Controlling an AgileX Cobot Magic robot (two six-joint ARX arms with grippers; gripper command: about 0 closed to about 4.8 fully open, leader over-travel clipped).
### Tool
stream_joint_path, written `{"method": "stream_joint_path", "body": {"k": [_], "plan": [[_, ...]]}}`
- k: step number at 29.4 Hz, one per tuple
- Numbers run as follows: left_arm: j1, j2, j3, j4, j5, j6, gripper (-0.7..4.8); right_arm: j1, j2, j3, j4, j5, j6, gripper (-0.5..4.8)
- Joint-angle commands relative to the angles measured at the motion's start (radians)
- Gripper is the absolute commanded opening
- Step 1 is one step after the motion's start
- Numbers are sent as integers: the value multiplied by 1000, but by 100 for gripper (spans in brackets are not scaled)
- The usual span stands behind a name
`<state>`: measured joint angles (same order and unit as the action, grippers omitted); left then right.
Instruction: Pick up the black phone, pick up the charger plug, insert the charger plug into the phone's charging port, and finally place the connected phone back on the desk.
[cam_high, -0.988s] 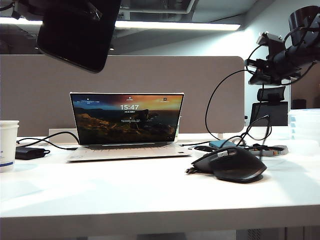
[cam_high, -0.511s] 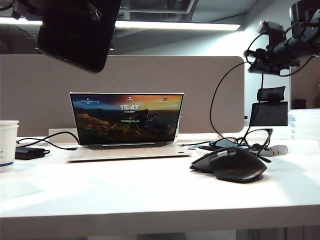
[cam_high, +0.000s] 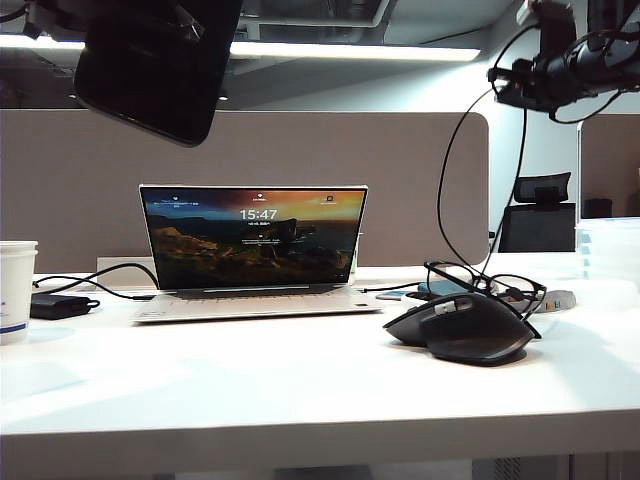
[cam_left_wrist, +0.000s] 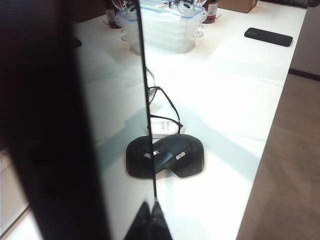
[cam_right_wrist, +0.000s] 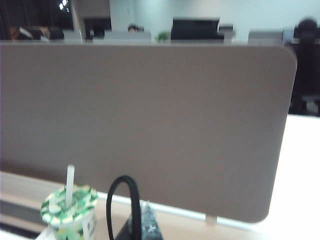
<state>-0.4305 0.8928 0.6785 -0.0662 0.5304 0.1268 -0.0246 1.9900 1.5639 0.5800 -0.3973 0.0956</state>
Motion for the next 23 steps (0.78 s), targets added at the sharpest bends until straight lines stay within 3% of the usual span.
{"method": "stream_joint_path", "body": {"k": [1,23], "plan": [[-2,-5,14,36,5,3,-6,0,-19,4,75,-2,0,-6],[-2,-5,14,36,5,-4,-6,0,-68,5,168,25,-53,-6]]}}
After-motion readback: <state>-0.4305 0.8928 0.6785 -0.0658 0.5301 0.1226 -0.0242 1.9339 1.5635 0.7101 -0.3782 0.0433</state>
